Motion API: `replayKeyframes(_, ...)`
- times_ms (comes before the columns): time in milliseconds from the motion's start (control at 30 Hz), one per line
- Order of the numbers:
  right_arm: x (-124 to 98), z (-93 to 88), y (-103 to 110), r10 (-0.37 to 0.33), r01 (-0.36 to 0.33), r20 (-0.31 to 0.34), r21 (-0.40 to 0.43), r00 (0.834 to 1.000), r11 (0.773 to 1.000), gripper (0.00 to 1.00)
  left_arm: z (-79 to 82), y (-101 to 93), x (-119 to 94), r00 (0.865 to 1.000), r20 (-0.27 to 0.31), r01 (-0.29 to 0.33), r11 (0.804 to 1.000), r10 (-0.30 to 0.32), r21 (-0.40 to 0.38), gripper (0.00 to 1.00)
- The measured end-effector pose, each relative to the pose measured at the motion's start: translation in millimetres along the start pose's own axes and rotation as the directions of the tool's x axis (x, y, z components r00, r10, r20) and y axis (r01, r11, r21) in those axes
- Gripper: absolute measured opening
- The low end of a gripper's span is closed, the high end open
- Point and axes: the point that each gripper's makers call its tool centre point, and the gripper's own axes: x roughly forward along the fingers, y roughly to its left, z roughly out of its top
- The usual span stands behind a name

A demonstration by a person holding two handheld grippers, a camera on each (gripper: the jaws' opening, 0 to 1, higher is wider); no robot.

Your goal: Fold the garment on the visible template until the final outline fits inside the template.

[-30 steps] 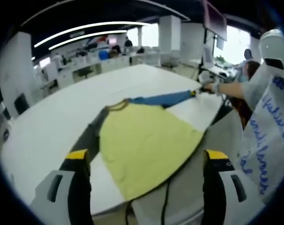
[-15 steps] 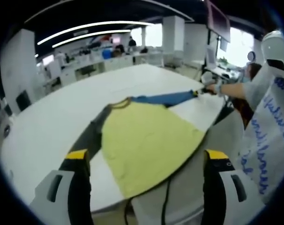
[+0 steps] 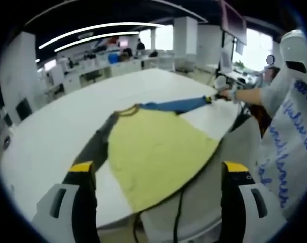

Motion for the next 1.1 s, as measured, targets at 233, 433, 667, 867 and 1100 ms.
replayKeyframes(233,-4,6.7,4,0.006,-0.006,0.013,0.012,1.000,1.000,0.02,6.2,4.1,-4,1.000,0.028,-0.013,1.000,0.013,-0.012,1.00)
replayKeyframes(433,-8,21.5,2,0.000,0.001,0.036,-0.015,0.999,1.000,0.02,6.6,6.9,-3,1.000,0.029,-0.009,1.000,0.009,-0.001,1.00)
replayKeyframes(667,-16,35.1,-8,-0.006,0.008,0.051,-0.037,0.999,0.999,0.02,3.5,4.9,-3,1.000,0.029,0.003,1.000,-0.003,-0.005,1.00)
replayKeyframes(867,-23,52.0,-5,-0.007,0.011,0.079,-0.051,0.997,0.999,0.02,4.7,6.6,-6,0.999,0.041,-0.007,1.000,0.007,-0.005,1.00)
replayKeyframes(1100,-34,72.9,4,0.005,0.004,0.117,-0.081,0.993,0.997,0.02,4.0,7.1,-11,0.998,0.047,-0.029,1.000,0.029,0.000,1.00)
